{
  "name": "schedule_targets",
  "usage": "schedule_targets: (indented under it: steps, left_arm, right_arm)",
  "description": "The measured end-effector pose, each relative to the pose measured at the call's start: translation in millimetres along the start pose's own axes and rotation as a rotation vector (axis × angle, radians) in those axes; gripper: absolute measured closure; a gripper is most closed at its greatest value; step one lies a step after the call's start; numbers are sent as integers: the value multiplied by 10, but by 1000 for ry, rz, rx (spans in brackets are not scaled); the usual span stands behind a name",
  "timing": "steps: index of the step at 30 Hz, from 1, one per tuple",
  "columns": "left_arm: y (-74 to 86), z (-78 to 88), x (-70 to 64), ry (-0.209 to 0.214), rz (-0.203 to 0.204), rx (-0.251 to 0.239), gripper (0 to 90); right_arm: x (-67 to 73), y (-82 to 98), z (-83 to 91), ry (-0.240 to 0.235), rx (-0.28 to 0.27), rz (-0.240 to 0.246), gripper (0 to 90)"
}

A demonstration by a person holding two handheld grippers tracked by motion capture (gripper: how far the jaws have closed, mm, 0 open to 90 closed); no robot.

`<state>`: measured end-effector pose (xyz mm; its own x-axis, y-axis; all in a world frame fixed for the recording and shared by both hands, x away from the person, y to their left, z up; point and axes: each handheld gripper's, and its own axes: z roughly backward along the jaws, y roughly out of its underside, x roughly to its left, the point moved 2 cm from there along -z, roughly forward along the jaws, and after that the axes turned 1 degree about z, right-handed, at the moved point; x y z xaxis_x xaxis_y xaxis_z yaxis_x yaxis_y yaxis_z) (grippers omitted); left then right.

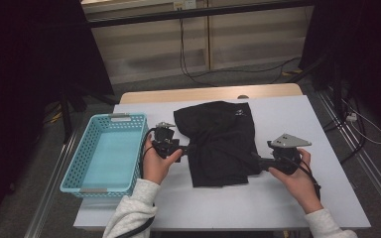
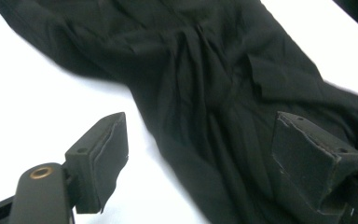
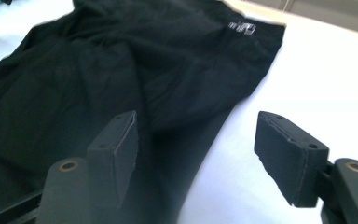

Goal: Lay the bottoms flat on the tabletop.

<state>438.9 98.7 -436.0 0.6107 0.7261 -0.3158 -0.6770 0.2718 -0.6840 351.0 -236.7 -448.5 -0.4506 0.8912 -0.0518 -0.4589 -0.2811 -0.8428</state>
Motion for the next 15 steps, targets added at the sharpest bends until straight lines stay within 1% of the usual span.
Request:
schedule_targets:
  steps: [1, 2, 4, 7, 8, 10, 11, 13, 15]
  left_arm:
    - [32, 4, -5, 2, -1, 2, 189]
    - [65, 6, -11, 8, -3, 5, 187]
    - [131, 3, -26, 0, -10, 3, 186]
    - [223, -9, -37, 8, -18, 10, 178]
    - [250, -19, -42, 10, -12, 10, 176]
    - [271, -35, -49, 7, -23, 21, 176]
    - [270, -39, -51, 10, -19, 18, 175]
    - [270, -36, -53, 8, -20, 10, 174]
    - [284, -50, -52, 8, -16, 15, 174]
  right_arm:
    - [21, 21, 2, -6, -2, -5, 304]
    - [37, 36, -1, -10, 3, 1, 308]
    - [58, 56, -11, -11, 19, 17, 318]
    - [83, 79, -27, -32, 20, 3, 354]
    - [95, 83, -36, -36, 24, 1, 358]
    - [124, 86, -52, -53, 23, 11, 408]
    - [138, 85, -62, -67, 25, 16, 424]
    - [164, 86, -80, -69, 28, 22, 435]
    - [186, 97, -110, -78, 35, 26, 458]
